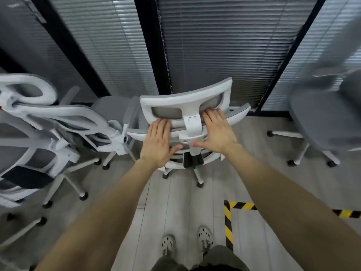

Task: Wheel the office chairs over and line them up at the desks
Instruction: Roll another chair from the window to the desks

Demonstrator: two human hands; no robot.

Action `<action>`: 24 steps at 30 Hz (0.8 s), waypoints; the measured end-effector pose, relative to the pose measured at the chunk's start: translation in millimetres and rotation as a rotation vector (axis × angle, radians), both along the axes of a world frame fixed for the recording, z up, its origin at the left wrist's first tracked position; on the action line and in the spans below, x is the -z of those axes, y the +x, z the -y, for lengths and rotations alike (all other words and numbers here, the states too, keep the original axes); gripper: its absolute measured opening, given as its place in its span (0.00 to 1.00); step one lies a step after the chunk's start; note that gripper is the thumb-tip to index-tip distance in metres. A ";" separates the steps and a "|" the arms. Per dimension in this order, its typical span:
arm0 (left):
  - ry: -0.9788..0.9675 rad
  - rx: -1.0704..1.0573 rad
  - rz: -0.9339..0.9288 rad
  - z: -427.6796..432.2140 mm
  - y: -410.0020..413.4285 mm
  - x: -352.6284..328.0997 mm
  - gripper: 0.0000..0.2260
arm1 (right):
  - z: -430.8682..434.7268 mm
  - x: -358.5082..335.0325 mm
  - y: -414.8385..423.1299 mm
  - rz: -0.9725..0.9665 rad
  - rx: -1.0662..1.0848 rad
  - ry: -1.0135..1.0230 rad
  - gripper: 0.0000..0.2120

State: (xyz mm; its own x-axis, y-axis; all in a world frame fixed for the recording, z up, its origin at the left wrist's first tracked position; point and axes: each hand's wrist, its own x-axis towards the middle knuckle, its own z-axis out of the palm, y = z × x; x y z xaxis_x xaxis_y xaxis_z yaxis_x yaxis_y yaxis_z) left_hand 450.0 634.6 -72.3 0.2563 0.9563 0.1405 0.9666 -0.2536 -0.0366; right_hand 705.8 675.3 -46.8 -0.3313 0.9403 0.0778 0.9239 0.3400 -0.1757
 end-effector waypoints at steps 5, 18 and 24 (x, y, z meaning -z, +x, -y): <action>0.024 0.072 -0.034 -12.8 -10.4 13.8 0.45 | 4.4 2.7 -5.2 -0.008 0.050 -0.017 0.65; 0.116 0.403 0.091 7.6 -83.6 20.6 0.44 | 112.4 -1.9 -87.1 0.011 0.318 -0.007 0.60; 0.101 0.576 0.054 14.6 -87.0 15.4 0.44 | 167.7 2.8 -93.1 0.017 0.408 0.016 0.53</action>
State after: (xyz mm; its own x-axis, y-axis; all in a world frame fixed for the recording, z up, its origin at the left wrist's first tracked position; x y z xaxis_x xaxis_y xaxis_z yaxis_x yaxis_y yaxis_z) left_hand 363.0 620.0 -87.7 0.7206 0.6462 0.2515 0.6752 -0.7364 -0.0425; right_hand 612.7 507.6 -49.5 0.0673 0.9935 0.0913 0.9863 -0.0525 -0.1567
